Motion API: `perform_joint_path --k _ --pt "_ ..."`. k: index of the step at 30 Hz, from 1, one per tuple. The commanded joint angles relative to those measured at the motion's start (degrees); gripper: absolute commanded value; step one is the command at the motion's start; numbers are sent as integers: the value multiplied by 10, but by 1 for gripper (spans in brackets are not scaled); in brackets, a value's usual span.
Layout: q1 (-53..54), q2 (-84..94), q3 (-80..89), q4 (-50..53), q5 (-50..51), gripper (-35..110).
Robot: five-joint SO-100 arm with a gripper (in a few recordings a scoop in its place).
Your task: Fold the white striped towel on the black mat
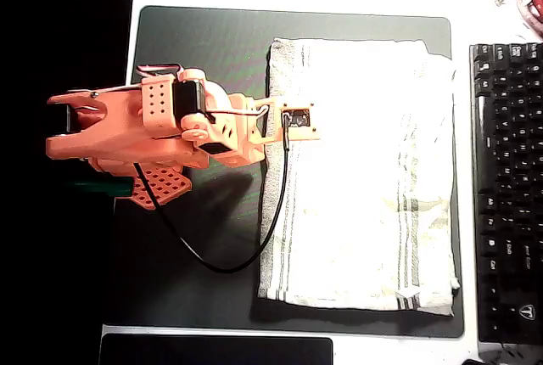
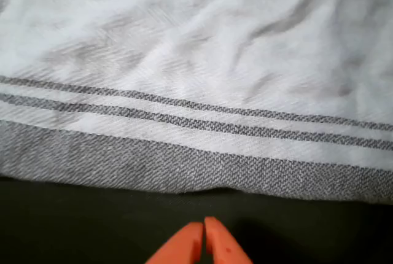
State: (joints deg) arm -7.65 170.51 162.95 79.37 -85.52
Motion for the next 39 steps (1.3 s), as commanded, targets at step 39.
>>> perform_joint_path --k 39 --pt "-305 -737 -835 101 208 0"
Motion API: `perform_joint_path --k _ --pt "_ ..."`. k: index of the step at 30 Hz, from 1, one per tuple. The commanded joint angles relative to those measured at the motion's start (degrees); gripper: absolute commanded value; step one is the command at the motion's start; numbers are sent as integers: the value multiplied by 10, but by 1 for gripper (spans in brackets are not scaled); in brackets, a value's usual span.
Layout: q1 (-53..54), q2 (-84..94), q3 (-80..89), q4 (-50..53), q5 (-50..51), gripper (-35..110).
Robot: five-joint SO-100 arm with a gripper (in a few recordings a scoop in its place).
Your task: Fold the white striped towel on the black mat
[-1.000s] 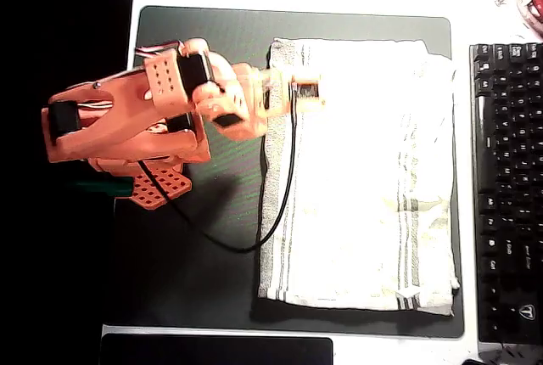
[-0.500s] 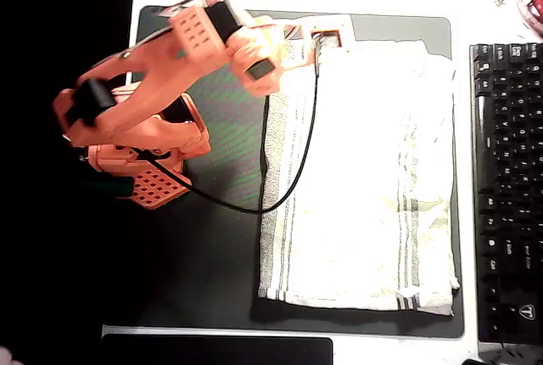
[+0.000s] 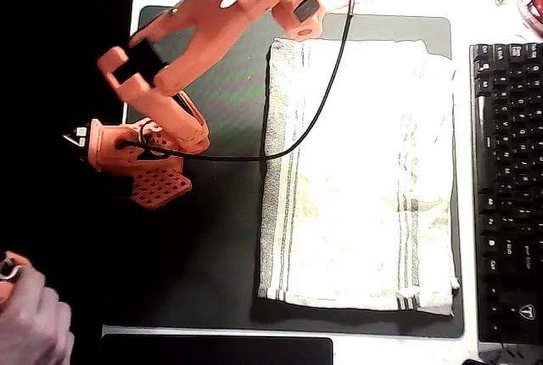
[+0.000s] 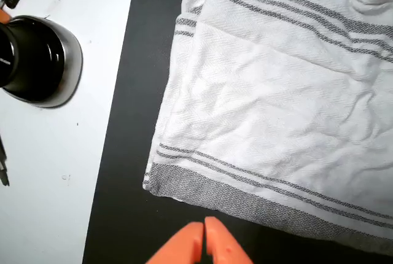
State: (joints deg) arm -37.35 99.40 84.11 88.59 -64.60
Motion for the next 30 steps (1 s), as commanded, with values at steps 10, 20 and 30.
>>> perform_joint_path --k 10,20,30 --pt "8 -207 -159 7 37 0" --pt "6 -301 -240 11 42 0" --pt "12 -394 -336 33 54 3"
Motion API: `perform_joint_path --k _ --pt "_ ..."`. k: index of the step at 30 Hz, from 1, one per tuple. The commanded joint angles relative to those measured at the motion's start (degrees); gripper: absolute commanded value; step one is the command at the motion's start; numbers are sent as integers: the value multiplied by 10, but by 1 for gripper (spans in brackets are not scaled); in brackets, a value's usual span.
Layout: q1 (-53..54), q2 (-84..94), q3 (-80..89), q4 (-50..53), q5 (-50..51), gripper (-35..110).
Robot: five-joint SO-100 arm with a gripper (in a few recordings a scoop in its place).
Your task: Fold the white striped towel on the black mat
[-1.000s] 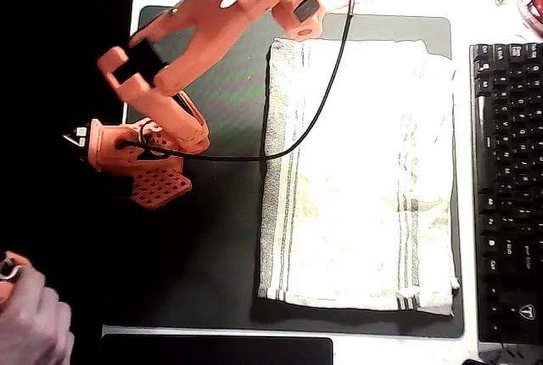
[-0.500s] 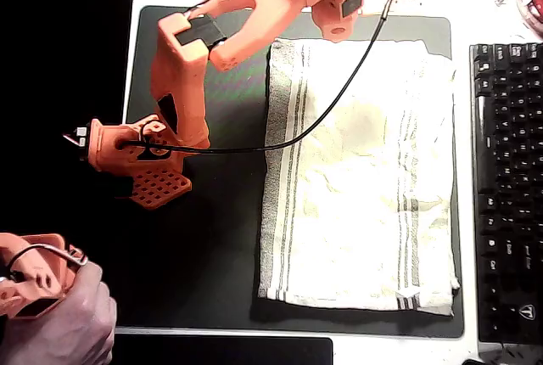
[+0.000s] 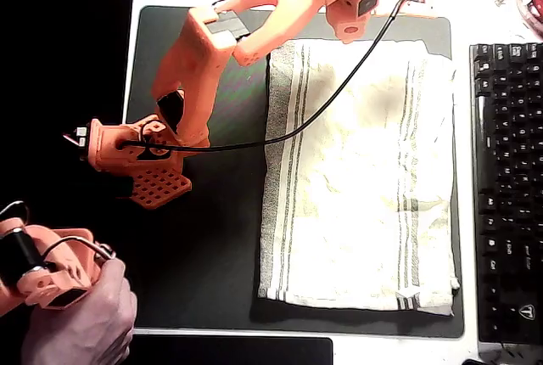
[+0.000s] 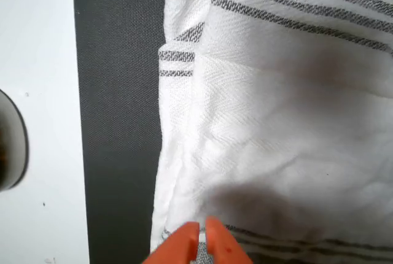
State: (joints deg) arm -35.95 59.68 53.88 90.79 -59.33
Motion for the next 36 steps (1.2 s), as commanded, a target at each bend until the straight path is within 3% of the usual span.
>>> perform_joint_path --k 1,18,36 --pt "-2 -3 -39 11 1 3" --pt "11 -77 -72 1 -6 16" --pt "22 -132 -47 -62 -39 19"
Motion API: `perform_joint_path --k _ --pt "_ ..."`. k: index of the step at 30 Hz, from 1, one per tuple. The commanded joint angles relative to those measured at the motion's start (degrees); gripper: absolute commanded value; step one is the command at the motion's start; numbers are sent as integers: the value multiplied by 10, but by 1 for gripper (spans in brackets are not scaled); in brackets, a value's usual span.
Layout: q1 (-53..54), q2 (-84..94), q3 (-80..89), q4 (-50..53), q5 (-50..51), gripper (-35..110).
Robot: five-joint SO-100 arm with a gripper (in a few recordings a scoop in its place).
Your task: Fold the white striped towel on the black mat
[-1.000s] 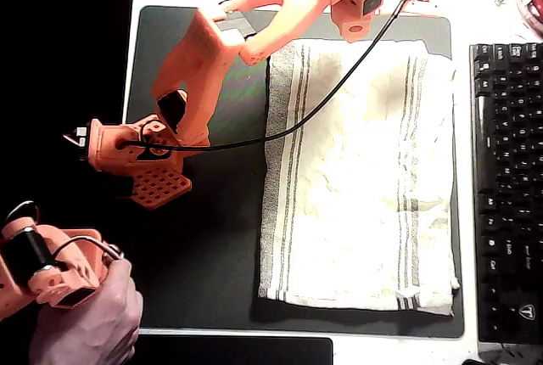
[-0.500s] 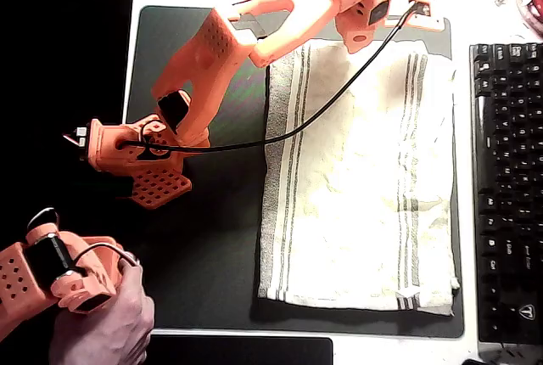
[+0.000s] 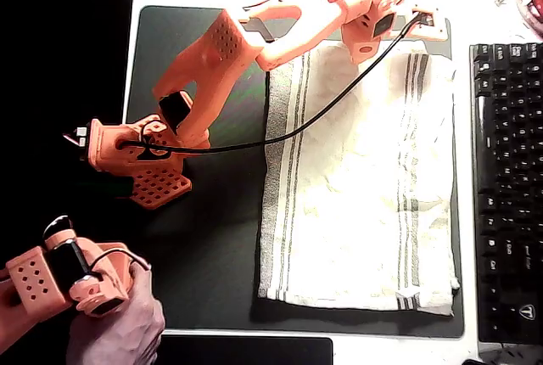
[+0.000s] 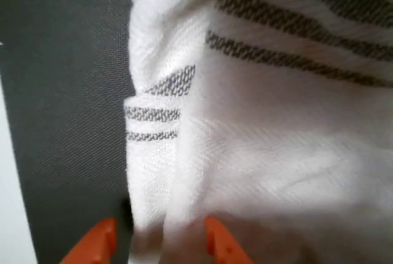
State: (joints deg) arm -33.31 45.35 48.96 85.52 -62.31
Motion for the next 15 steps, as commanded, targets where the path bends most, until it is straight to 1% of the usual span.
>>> perform_joint_path --k 1,10,15 --pt "-6 10 3 -10 -9 19" --pt "-18 -5 25 -21 -8 14" --pt "-19 -4 50 -26 -25 3"
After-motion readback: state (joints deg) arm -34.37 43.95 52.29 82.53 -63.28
